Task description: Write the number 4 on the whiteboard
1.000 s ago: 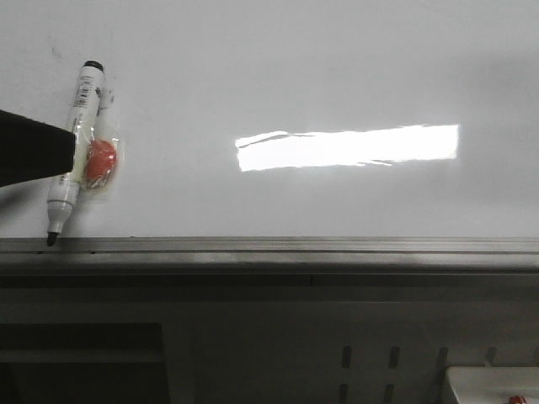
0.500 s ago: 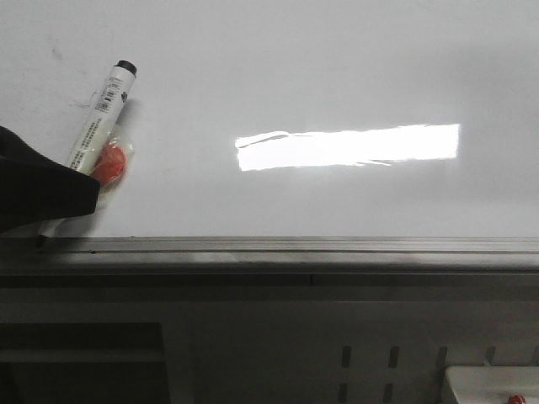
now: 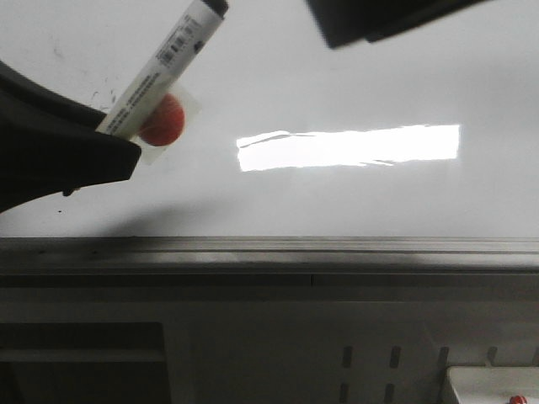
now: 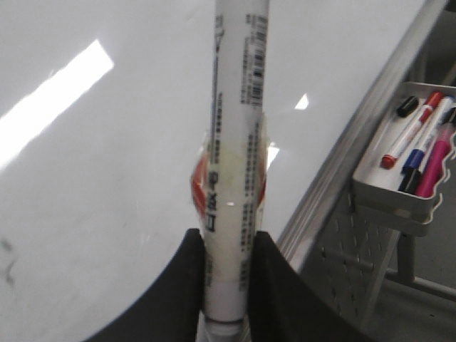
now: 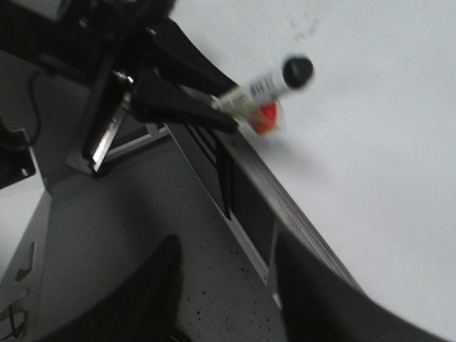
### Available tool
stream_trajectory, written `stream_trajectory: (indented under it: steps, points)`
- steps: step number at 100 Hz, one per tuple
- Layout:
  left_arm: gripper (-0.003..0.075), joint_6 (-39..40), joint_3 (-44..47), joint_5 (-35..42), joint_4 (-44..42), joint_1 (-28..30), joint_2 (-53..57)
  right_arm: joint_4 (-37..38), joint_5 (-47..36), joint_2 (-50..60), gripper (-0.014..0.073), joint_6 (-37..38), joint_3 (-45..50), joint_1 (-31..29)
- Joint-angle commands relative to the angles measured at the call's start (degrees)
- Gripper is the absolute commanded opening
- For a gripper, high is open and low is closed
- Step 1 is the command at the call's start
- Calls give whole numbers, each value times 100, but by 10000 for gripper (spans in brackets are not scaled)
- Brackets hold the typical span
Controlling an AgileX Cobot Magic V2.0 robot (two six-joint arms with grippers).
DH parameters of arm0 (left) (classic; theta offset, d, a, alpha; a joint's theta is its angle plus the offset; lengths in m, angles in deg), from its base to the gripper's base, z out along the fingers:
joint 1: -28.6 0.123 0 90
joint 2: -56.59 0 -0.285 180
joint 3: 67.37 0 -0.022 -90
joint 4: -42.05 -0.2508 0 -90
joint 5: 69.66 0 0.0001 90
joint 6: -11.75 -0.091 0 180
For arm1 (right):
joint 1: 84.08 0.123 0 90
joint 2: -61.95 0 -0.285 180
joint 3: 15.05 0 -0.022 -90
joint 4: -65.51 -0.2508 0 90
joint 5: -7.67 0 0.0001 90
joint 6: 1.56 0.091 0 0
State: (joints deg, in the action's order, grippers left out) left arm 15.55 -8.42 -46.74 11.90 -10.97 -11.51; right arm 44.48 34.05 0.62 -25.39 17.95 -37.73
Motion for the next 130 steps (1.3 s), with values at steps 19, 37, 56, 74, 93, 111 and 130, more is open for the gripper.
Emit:
stream_trajectory:
  steps: [19, 37, 56, 74, 93, 111, 130]
  points:
    - [-20, 18, -123, 1221, -806, -29, 81, -85, -395, -681, 412, -84, -872, 150]
    - [-20, 18, -123, 1362, -1103, -29, 81, -85, -407, -1077, 395, -84, -1066, 150]
    - [-20, 18, -123, 1362, -1103, -29, 81, -85, -428, -1233, 301, -84, -1076, 150]
    - [-20, 18, -123, 1082, -1103, -29, 81, -37, -442, -1233, -65, -84, -1076, 150]
    - [106, 44, -123, 1092, -745, -29, 81, 92, -326, -1243, -64, -94, -1066, 150]
    - [503, 315, -123, 902, -54, -29, 226, 246, -516, -1243, -64, -94, -1066, 150]
    - [491, 315, -123, -951, 777, -3, 1001, 574, -658, -1363, -64, -94, -1355, 64]
